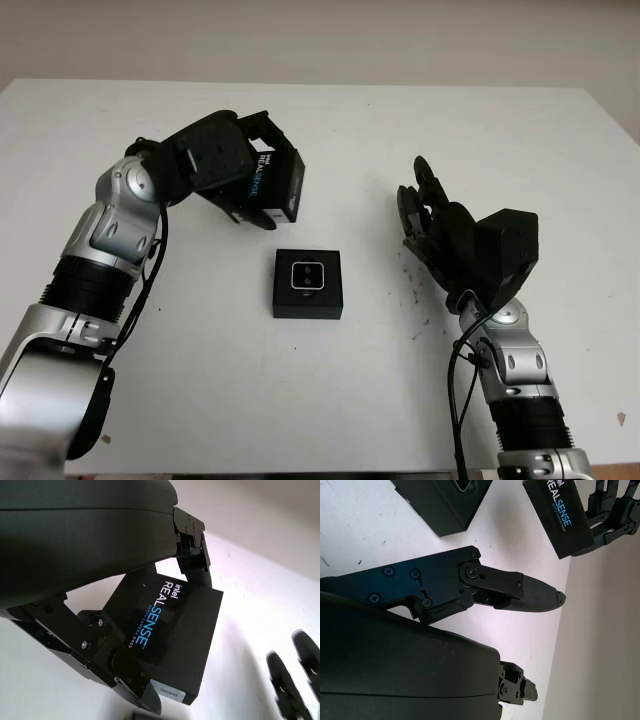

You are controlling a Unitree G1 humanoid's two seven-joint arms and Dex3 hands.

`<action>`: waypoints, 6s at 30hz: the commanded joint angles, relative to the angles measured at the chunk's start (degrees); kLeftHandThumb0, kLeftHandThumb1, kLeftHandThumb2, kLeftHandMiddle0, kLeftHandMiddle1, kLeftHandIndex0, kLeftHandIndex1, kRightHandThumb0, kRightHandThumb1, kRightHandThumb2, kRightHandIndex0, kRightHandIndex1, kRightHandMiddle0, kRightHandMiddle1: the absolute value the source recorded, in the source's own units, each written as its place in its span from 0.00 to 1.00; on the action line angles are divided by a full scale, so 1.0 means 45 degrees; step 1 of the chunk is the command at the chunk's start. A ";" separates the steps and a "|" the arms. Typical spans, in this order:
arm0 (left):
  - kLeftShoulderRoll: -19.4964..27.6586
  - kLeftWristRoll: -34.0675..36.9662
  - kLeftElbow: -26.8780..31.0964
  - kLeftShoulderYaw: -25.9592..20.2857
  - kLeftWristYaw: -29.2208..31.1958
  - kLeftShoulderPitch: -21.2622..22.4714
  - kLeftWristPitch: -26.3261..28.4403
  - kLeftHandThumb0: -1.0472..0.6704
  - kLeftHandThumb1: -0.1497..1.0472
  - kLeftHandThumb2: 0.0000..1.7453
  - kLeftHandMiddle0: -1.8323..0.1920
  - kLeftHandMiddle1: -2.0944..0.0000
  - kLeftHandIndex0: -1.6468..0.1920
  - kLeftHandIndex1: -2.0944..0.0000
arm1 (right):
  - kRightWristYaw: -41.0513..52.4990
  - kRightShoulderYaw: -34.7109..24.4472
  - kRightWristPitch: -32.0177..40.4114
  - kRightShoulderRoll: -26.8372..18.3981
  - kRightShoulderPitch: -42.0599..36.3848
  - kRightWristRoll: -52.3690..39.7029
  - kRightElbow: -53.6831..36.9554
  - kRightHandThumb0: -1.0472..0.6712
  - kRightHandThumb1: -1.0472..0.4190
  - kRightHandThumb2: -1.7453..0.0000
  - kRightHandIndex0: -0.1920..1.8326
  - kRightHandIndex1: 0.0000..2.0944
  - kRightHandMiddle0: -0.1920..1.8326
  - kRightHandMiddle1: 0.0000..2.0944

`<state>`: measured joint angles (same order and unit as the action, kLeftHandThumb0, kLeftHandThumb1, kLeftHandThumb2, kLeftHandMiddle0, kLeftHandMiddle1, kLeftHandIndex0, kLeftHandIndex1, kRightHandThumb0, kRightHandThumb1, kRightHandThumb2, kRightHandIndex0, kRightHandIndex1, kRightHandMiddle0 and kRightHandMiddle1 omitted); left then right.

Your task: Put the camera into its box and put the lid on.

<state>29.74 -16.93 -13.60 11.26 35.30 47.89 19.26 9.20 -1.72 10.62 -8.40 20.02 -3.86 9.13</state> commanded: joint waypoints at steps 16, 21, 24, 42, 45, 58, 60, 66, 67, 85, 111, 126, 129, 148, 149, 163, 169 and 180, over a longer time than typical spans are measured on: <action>0.0769 0.0302 0.2304 0.0685 0.2296 -0.0689 0.2760 0.47 0.98 0.03 0.72 0.27 0.76 0.30 | -0.0675 0.0174 -0.0541 0.0423 -0.0007 0.0393 -0.0159 0.21 0.00 0.69 0.03 0.03 0.04 0.03; 0.0869 0.0492 0.2552 0.0731 0.2563 -0.0999 0.3174 0.46 0.99 0.03 0.73 0.23 0.76 0.29 | -0.1149 0.0228 -0.0743 0.0604 0.0000 0.0675 -0.0193 0.19 0.00 0.70 0.04 0.03 0.05 0.03; 0.0826 0.0651 0.2797 0.0688 0.2528 -0.1168 0.3620 0.47 0.98 0.03 0.71 0.18 0.76 0.28 | -0.1329 0.0329 -0.1107 0.0582 -0.0032 0.0994 -0.0148 0.18 0.00 0.70 0.04 0.03 0.06 0.03; -0.0046 0.2038 0.4178 0.0169 0.0813 -0.1813 0.6220 0.45 0.96 0.03 0.74 0.18 0.77 0.26 | -0.1459 0.0536 -0.1483 0.0663 -0.0199 0.1379 -0.0221 0.17 0.00 0.70 0.04 0.03 0.06 0.03; -0.0210 0.2088 0.4361 0.0183 0.0315 -0.2020 0.6213 0.44 0.96 0.03 0.77 0.17 0.78 0.24 | -0.1547 0.0658 -0.1637 0.0616 -0.0240 0.1599 -0.0191 0.17 0.00 0.69 0.05 0.03 0.06 0.03; -0.0327 0.1994 0.4472 0.0698 -0.0212 -0.2460 0.5776 0.49 0.98 0.03 0.74 0.19 0.80 0.22 | -0.1662 0.0689 -0.1767 0.0737 -0.0286 0.1686 -0.0164 0.18 0.00 0.69 0.05 0.03 0.07 0.03; -0.0312 0.1989 0.4502 0.0761 -0.0188 -0.2444 0.5863 0.50 0.98 0.03 0.73 0.19 0.80 0.22 | -0.1659 0.0696 -0.1814 0.0725 -0.0288 0.1711 -0.0146 0.18 0.00 0.69 0.05 0.03 0.07 0.03; -0.0322 0.1981 0.4687 0.0941 -0.0162 -0.2387 0.6073 0.50 0.98 0.03 0.71 0.19 0.79 0.22 | -0.1689 0.0669 -0.1874 0.0830 -0.0281 0.1647 -0.0116 0.19 0.00 0.69 0.05 0.03 0.06 0.03; -0.0320 0.2000 0.4732 0.0954 -0.0148 -0.2388 0.6094 0.50 0.98 0.03 0.71 0.19 0.79 0.22 | -0.1710 0.0670 -0.1860 0.0855 -0.0271 0.1642 -0.0104 0.19 0.00 0.69 0.05 0.03 0.06 0.03; -0.0004 0.2219 0.5671 0.1298 0.0226 -0.2411 0.7390 0.50 0.97 0.03 0.70 0.20 0.79 0.21 | -0.1849 0.0702 -0.1881 0.0986 -0.0179 0.1761 -0.0055 0.19 0.00 0.69 0.05 0.03 0.06 0.03; -0.0311 0.1883 0.5893 0.2678 -0.0585 -0.2467 0.8363 0.50 0.98 0.03 0.69 0.17 0.79 0.20 | -0.1926 0.0635 -0.2081 0.1086 -0.0118 0.1679 0.0249 0.20 0.00 0.69 0.05 0.02 0.06 0.03; -0.1057 0.2154 0.6416 0.2502 -0.1397 -0.2873 0.9006 0.49 0.97 0.03 0.66 0.14 0.78 0.18 | -0.1999 0.0633 -0.2062 0.1165 -0.0088 0.1657 0.0313 0.20 0.00 0.69 0.05 0.03 0.07 0.03; -0.1038 0.2144 0.6666 0.2577 -0.1460 -0.2913 0.9142 0.48 0.97 0.03 0.67 0.14 0.78 0.17 | -0.1973 0.0635 -0.2073 0.1139 -0.0079 0.1652 0.0341 0.20 0.00 0.69 0.05 0.03 0.07 0.03; 0.0182 0.2164 0.8260 0.2956 -0.0922 -0.4083 0.7372 0.48 0.97 0.03 0.72 0.12 0.83 0.15 | -0.1925 0.0649 -0.2141 0.1150 0.0077 0.1626 0.0516 0.20 0.00 0.69 0.05 0.03 0.06 0.03; 0.0191 0.2160 0.8310 0.2967 -0.0937 -0.4115 0.7377 0.48 0.97 0.03 0.72 0.12 0.83 0.15 | -0.1929 0.0651 -0.2151 0.1157 0.0077 0.1628 0.0516 0.20 0.00 0.69 0.05 0.03 0.06 0.03; 0.0268 0.1714 0.8283 0.4040 -0.0790 -0.3606 0.8557 0.41 0.98 0.03 0.73 0.13 0.89 0.24 | -0.1980 0.0669 -0.2168 0.1180 0.0142 0.1671 0.0638 0.21 0.00 0.69 0.05 0.03 0.06 0.03; 0.0200 0.1904 0.8711 0.4410 -0.0764 -0.3181 0.9890 0.39 1.00 0.05 0.96 0.31 1.00 0.52 | -0.2096 0.0729 -0.2207 0.1224 0.0144 0.1777 0.0649 0.21 0.00 0.69 0.05 0.03 0.07 0.03; 0.0110 0.2793 0.9492 0.4558 -0.0735 -0.2815 1.1484 0.35 1.00 0.09 1.00 0.62 1.00 0.90 | -0.2185 0.0738 -0.2295 0.1281 0.0210 0.1815 0.0818 0.20 0.00 0.69 0.06 0.03 0.07 0.03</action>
<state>32.09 -7.16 27.44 28.53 29.73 37.17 70.26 -0.49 1.60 1.13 -2.85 20.00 4.15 12.59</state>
